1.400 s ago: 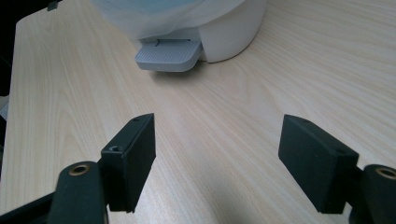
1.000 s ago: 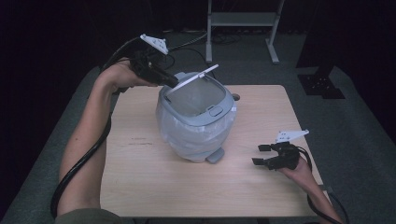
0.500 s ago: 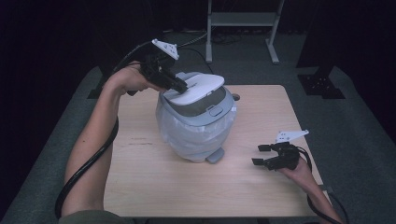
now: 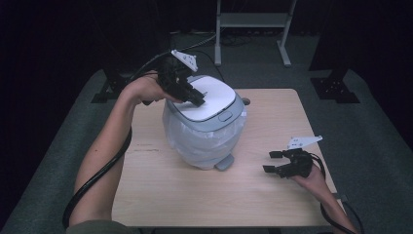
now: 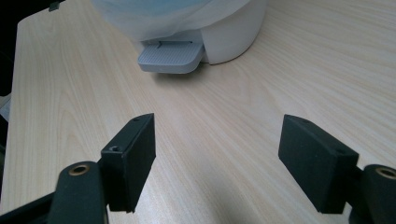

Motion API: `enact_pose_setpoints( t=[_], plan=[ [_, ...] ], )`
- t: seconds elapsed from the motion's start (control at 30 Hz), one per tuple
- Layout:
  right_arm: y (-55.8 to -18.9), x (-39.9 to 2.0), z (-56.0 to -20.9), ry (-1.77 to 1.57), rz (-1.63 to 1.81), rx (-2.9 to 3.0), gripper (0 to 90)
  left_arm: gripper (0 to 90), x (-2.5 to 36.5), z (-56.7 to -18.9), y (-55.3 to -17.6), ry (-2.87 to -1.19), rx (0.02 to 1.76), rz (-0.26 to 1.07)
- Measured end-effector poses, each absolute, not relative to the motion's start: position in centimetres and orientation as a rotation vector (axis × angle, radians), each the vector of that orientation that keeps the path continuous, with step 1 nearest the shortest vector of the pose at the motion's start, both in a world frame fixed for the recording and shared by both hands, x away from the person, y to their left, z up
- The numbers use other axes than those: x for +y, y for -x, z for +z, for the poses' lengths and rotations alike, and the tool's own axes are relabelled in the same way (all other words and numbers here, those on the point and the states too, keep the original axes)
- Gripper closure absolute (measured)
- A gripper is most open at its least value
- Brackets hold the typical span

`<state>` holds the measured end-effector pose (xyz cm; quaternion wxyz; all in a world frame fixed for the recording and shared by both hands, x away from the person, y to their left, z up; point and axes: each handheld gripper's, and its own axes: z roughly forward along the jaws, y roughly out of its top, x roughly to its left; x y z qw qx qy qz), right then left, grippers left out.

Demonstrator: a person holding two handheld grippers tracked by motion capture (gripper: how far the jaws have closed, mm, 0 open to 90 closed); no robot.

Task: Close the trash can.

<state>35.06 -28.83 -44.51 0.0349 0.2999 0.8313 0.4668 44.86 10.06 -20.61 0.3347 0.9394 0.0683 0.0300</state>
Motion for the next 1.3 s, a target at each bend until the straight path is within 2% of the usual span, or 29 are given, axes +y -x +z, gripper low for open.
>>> enact_pose_setpoints(
  t=[0.43, 0.87, 1.3],
  plan=[
    [-35.1, -28.8, -44.5, -0.921, 1.434, 2.554, 26.3, 70.0, 8.5, -20.8, -44.4, -2.438, 0.152, 0.107],
    [-35.2, -28.6, -44.5, -0.922, 1.434, 2.555, 26.3, 64.7, 8.0, -21.2, -44.3, -2.39, 0.228, 0.139],
    [-35.3, -28.4, -44.6, -0.911, 1.429, 2.565, 26.3, 67.0, 8.0, -21.6, -43.8, -2.354, 0.271, 0.169]
  ],
)
